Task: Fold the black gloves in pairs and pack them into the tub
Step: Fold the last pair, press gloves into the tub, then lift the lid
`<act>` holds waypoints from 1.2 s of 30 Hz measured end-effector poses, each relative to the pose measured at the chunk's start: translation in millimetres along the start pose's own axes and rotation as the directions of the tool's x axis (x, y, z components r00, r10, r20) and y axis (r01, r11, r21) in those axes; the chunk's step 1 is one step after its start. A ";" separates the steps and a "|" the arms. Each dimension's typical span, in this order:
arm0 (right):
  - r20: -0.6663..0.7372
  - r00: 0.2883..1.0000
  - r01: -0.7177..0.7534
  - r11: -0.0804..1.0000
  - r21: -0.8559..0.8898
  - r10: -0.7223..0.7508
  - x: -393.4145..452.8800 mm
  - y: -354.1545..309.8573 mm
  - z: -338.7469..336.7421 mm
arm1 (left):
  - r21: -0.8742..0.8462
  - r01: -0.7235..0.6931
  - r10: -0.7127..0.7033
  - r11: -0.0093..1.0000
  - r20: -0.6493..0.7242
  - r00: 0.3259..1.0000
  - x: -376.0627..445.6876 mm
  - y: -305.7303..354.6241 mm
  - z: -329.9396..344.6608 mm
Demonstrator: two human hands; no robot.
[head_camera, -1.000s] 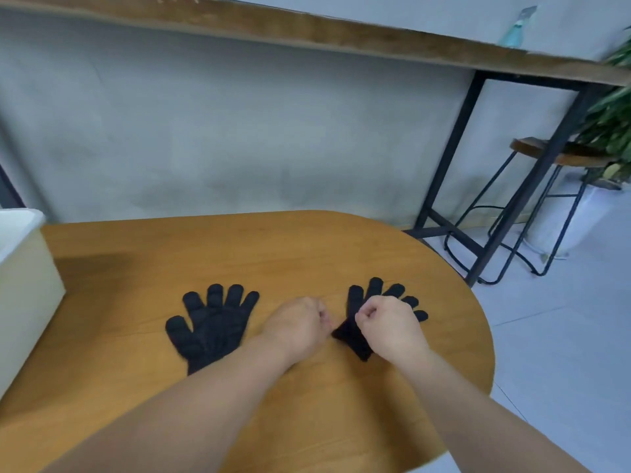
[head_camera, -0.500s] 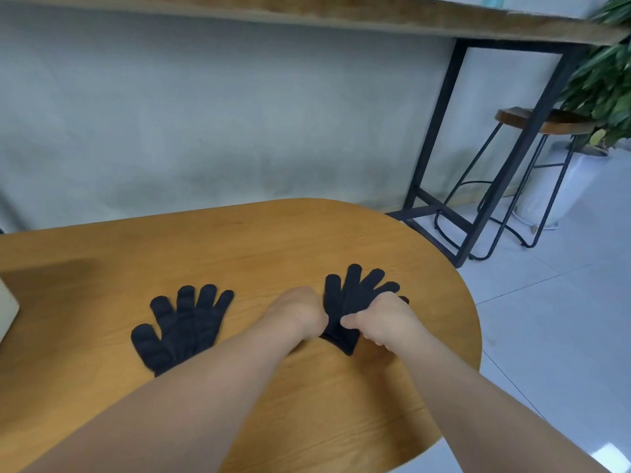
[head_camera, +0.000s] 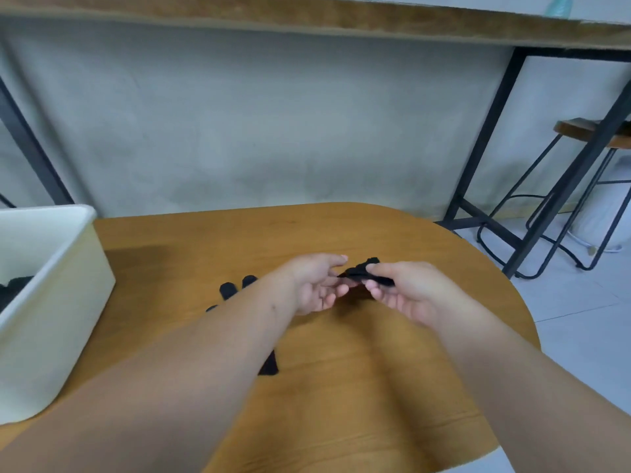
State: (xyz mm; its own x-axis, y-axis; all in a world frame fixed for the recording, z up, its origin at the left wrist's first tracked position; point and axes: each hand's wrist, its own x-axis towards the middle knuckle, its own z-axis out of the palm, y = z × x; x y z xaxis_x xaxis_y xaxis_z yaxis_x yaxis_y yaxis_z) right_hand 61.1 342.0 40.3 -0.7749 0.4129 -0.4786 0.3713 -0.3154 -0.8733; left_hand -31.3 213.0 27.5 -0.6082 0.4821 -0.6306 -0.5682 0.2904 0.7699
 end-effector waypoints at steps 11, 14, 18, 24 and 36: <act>0.199 0.947 0.285 0.947 -0.150 -0.253 -9.0 -24.0 111.9 | -0.095 -0.375 0.331 0.922 -0.311 0.891 -56.9 28.0 -108.3; 0.221 0.926 0.344 0.924 -0.166 -0.305 -12.9 -6.6 131.4 | 0.014 -0.422 0.395 0.907 -0.378 0.837 -64.5 20.1 -124.9; 0.202 0.975 0.150 0.952 -0.267 -0.097 -17.2 46.3 139.0 | 0.251 -0.140 0.220 0.958 -0.327 0.919 -70.4 -28.4 -135.0; 0.133 0.986 -0.052 0.949 -0.310 0.097 -18.1 87.9 137.6 | 0.373 0.032 0.102 0.927 -0.334 0.937 -63.6 -74.9 -141.4; 0.166 0.981 -0.042 0.942 -0.334 0.103 -30.8 90.5 133.4 | 0.146 0.017 0.062 0.989 -0.521 0.851 -60.7 -85.5 -145.0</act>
State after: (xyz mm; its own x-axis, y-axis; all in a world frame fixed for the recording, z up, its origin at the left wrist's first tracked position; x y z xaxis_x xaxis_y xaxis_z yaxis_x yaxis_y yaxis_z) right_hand 50.4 186.8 -11.8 -0.8068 0.2305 -0.5440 0.5530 -0.0294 -0.8327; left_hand -26.2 39.0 -14.1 -0.8420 -0.0022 -0.5395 -0.4914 0.4161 0.7651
